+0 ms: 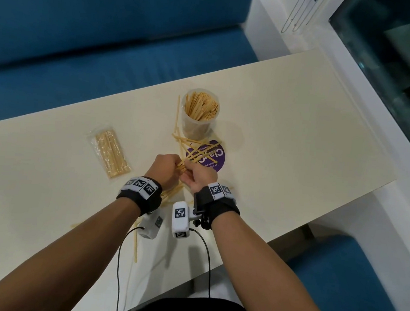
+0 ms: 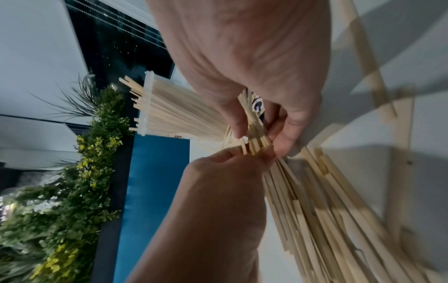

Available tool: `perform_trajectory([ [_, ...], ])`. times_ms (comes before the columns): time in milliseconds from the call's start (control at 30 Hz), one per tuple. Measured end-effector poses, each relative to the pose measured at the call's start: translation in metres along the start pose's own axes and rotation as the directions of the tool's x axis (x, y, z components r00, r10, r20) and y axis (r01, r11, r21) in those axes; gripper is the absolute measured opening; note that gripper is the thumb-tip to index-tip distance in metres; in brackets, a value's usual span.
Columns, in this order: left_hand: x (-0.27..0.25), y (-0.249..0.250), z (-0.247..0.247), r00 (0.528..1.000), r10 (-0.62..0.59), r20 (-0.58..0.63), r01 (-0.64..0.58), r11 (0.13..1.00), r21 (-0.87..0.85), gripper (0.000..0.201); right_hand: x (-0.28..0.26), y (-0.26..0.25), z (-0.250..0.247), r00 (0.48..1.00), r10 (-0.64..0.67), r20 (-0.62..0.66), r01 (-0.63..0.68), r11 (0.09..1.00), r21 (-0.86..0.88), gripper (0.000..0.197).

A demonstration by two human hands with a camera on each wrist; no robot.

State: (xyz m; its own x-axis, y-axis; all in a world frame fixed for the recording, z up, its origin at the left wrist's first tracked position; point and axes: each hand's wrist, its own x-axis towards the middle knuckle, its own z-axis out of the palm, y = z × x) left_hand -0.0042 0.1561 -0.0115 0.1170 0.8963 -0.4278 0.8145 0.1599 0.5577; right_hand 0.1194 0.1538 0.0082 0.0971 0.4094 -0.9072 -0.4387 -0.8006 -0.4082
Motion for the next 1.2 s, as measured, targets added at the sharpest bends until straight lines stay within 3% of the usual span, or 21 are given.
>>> perform_trajectory([
  [233, -0.005, 0.001, -0.002, 0.999, 0.039, -0.020, -0.041, 0.996, -0.074, 0.011, 0.006, 0.000, 0.005, 0.999, -0.002, -0.036, 0.001, 1.000, -0.028, 0.040],
  [300, -0.004, 0.001, -0.002, 0.999, 0.035, -0.029, -0.038, 0.994, -0.107, 0.006, 0.008, -0.001, 0.005, 0.999, -0.011, -0.047, 0.009, 0.999, -0.034, 0.039],
  [467, 0.000, -0.006, -0.007, 0.998, 0.019, -0.063, -0.030, 0.984, -0.177, 0.017, 0.017, 0.003, 0.004, 1.000, -0.029, -0.011, 0.028, 0.994, -0.106, 0.022],
  [700, -0.003, -0.010, -0.004, 0.990, 0.081, -0.113, -0.108, 0.958, -0.266, 0.022, 0.022, 0.005, -0.005, 0.995, -0.077, -0.067, 0.068, 0.990, -0.125, 0.028],
  [933, -0.011, -0.007, 0.001, 0.962, 0.235, -0.136, -0.253, 0.958, -0.135, 0.020, 0.024, 0.002, -0.013, 0.991, -0.071, -0.114, 0.059, 0.993, -0.099, 0.024],
  [1067, -0.013, -0.005, 0.003, 0.960, 0.266, -0.090, -0.273, 0.960, -0.065, 0.027, 0.025, 0.002, -0.016, 0.993, -0.053, -0.109, 0.047, 0.997, -0.058, 0.028],
  [1200, -0.014, -0.001, 0.005, 0.961, 0.273, -0.033, -0.274, 0.962, -0.016, 0.021, 0.022, -0.001, -0.021, 0.993, -0.069, -0.091, 0.066, 0.997, -0.032, 0.018],
])
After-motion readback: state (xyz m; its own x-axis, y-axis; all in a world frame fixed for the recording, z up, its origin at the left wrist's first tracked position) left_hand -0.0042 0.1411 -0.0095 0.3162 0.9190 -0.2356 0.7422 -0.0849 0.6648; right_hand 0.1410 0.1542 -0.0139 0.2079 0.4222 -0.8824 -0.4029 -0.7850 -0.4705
